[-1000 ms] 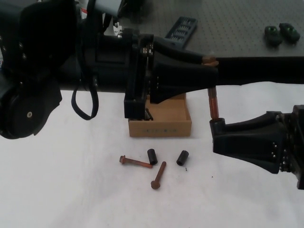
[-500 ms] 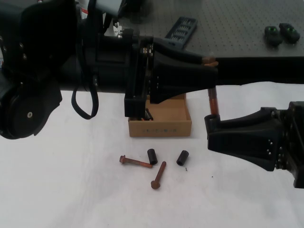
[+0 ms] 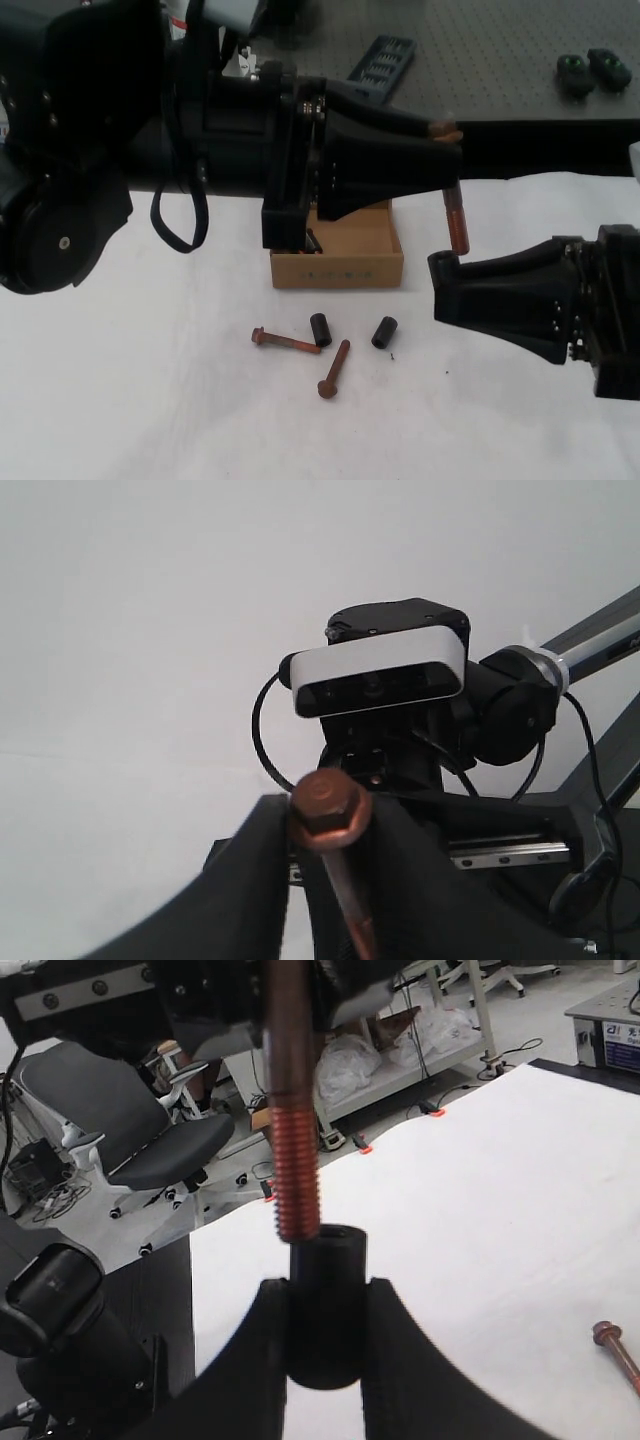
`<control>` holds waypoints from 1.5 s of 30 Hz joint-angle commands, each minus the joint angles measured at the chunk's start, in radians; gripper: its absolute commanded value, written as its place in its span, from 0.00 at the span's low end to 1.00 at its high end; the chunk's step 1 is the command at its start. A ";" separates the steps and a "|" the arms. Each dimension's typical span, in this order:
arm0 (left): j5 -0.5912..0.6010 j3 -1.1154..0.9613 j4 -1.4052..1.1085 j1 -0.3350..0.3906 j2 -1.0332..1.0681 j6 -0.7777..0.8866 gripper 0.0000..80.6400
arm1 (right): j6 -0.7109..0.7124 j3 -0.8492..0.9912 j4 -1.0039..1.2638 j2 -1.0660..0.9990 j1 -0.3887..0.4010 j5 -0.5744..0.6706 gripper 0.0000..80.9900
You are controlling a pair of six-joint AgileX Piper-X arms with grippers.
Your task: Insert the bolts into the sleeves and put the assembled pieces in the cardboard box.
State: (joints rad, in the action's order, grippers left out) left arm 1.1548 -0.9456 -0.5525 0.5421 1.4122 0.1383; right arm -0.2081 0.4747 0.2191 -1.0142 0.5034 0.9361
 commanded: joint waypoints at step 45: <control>0.008 -0.004 -0.027 0.001 -0.010 0.017 0.01 | 0.000 0.010 -0.043 0.094 -0.015 -0.030 0.03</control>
State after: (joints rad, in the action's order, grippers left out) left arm 1.1563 -0.9456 -0.5628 0.5421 1.4122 0.1534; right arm -0.2166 0.4747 0.1610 -0.9330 0.4963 0.9123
